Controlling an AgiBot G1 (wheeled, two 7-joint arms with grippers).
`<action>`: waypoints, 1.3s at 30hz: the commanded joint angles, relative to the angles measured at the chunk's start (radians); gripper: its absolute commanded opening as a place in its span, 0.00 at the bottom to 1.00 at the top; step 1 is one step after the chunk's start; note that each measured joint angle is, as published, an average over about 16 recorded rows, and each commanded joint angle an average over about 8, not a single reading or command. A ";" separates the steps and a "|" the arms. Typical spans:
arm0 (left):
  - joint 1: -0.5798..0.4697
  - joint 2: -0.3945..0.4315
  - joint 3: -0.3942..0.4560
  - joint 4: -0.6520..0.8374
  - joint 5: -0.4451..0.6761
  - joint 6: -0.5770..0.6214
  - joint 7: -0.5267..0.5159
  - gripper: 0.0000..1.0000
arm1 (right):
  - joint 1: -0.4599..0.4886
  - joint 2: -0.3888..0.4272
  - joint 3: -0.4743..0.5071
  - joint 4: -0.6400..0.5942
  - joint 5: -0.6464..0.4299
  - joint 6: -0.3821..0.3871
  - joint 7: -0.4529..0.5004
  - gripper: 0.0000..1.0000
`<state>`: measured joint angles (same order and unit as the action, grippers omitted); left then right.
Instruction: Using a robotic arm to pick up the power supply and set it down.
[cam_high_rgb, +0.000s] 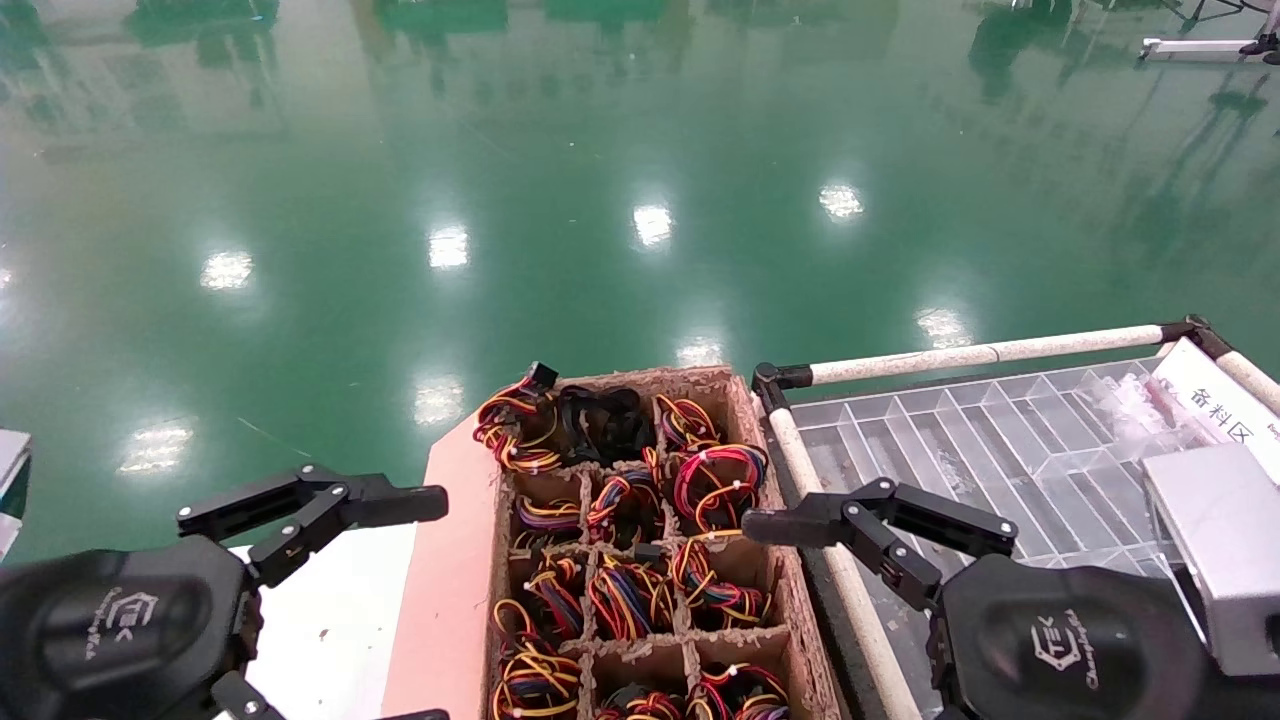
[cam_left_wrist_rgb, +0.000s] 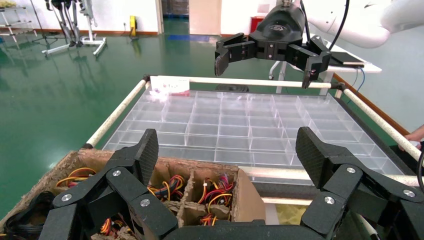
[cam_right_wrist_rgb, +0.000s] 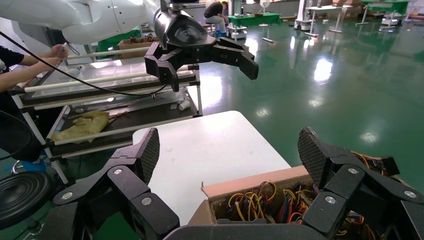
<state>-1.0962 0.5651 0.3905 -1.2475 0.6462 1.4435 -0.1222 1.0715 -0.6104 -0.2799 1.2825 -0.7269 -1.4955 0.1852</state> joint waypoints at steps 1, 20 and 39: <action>0.000 0.000 0.000 0.000 0.000 0.000 0.000 1.00 | 0.000 0.000 0.000 0.000 0.000 0.000 0.000 1.00; 0.000 0.000 0.000 0.000 0.000 0.000 0.000 0.59 | 0.000 0.000 0.000 0.000 0.000 0.000 0.000 1.00; 0.000 0.000 0.000 0.000 0.000 0.000 0.000 0.00 | 0.000 0.000 0.000 0.000 0.000 0.000 0.000 1.00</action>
<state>-1.0962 0.5651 0.3905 -1.2475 0.6462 1.4435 -0.1222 1.0715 -0.6104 -0.2799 1.2825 -0.7269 -1.4955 0.1852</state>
